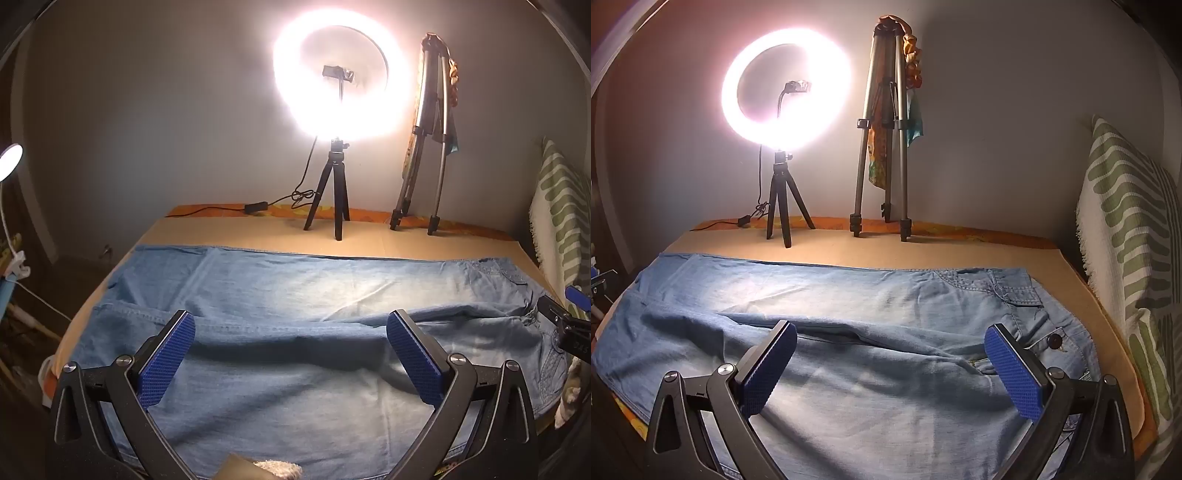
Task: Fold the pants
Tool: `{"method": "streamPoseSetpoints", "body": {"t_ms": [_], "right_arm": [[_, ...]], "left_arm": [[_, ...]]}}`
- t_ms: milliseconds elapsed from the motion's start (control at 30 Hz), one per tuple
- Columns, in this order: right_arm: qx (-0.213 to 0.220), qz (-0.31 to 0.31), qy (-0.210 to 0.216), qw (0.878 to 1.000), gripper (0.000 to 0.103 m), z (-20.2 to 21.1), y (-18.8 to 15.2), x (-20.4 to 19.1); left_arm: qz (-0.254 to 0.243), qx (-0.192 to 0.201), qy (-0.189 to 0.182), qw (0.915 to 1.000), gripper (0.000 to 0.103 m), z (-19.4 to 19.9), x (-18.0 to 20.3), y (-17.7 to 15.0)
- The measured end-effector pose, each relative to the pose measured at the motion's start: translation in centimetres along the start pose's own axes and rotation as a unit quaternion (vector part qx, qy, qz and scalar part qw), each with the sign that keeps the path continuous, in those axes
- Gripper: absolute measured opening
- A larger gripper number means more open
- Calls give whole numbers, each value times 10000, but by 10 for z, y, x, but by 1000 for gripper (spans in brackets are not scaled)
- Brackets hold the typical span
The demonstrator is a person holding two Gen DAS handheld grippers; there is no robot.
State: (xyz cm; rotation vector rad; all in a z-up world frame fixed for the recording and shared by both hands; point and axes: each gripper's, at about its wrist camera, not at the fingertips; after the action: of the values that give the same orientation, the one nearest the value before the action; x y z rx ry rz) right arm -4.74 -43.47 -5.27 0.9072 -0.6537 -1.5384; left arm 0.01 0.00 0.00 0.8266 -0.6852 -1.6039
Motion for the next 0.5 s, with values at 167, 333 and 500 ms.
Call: {"method": "streamPoseSetpoints", "body": {"t_ms": [167, 333, 500], "right_arm": [[8, 14, -1, 10000, 103, 0, 0, 0], [22, 24, -6, 10000, 103, 2, 0, -1], [-5, -8, 10, 10000, 103, 0, 0, 1]], "left_arm": [[10, 8, 21, 10000, 103, 0, -1, 0], [32, 3, 5, 10000, 103, -1, -1, 0], [-2, 20, -55, 10000, 103, 0, 0, 2]]}}
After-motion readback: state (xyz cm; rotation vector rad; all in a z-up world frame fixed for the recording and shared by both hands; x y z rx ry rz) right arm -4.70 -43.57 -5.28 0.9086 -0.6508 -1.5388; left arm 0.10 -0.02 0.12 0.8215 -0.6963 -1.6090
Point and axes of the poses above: each gripper's, at about its wrist camera, not at the fingertips, and z roughly against the way its jaws point, x to its right, y to its top, and after that the axes turned 12 degrees about -z, right-handed
